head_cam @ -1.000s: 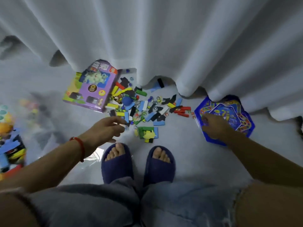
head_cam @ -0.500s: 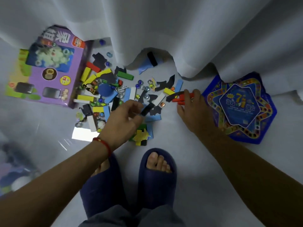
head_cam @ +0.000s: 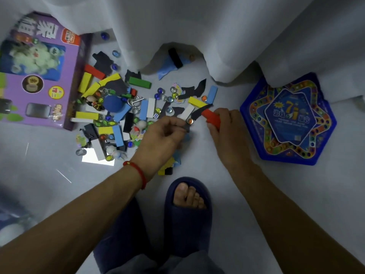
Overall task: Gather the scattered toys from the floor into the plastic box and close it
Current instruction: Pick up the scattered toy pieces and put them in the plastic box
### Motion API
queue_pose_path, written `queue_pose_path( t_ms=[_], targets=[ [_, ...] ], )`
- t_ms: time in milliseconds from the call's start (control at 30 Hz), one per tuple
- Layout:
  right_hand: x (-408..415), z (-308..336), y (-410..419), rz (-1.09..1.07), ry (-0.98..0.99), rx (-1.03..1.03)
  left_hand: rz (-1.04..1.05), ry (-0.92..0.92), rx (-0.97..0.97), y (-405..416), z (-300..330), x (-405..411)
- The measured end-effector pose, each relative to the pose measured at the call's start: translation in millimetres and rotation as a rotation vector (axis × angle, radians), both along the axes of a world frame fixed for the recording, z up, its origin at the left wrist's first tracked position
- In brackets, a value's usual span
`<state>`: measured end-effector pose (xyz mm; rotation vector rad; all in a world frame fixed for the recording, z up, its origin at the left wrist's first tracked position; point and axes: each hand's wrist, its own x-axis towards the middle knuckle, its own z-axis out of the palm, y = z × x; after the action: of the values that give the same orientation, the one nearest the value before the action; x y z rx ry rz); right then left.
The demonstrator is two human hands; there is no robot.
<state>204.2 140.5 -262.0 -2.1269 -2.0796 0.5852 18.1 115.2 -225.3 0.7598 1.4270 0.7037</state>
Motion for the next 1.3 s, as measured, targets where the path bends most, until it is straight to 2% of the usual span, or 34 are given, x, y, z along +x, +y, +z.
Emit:
queue_pose_path(
  t_ms=[67,167,233,300,367,467,567,667,867,933,1000,1167,1233,1300],
  targets=[
    [-16.1,16.8,-18.9,-0.018,0.182,-0.020,0.140,-0.206,-0.105,-0.9,6.1,5.0],
    [-39.1,40.9,-44.8,0.085,0.432,-0.103,0.243,-0.500,-0.270,-3.6,9.7,11.4],
    [-37.5,44.2,-47.6,0.096,0.469,-0.099,0.301,-0.620,-0.367,-5.4,8.7,11.9],
    [-16.3,34.0,-36.7,-0.013,0.346,-0.007,0.348,-0.671,-0.432,-7.3,6.3,8.9],
    [14.8,18.6,-21.9,-0.114,0.122,0.048,0.388,-0.684,-0.465,-8.7,7.4,4.9],
    [44.6,-6.8,-11.3,-0.006,-0.144,0.084,0.457,-0.748,-0.490,-8.4,10.7,-0.2],
    [48.3,-19.6,-14.7,0.107,-0.139,0.138,0.442,-0.768,-0.486,-8.3,8.9,-1.3],
    [51.5,-17.4,-3.4,0.109,-0.085,0.202,0.413,-0.768,-0.462,-9.1,5.5,-4.1],
    [51.9,-14.9,21.2,0.285,-0.323,0.093,0.434,-0.777,-0.472,-8.0,3.3,-18.8],
    [49.5,-16.2,22.5,0.291,-0.345,0.127,0.456,-0.795,-0.474,-8.9,3.5,-24.1],
    [42.7,-14.1,21.4,0.196,-0.288,0.083,0.497,-0.792,-0.473,-10.8,5.0,-27.4],
    [18.7,-1.7,0.2,-0.106,0.100,-0.131,0.630,-0.757,-0.472,-22.0,24.0,-35.1],
    [-2.8,15.1,-9.6,-0.299,0.339,-0.403,0.664,-0.757,-0.437,-30.5,43.3,-45.6],
    [-32.7,47.0,-18.0,-0.443,0.721,-0.775,0.688,-0.763,-0.367,-46.0,68.7,-63.7]
  ],
)
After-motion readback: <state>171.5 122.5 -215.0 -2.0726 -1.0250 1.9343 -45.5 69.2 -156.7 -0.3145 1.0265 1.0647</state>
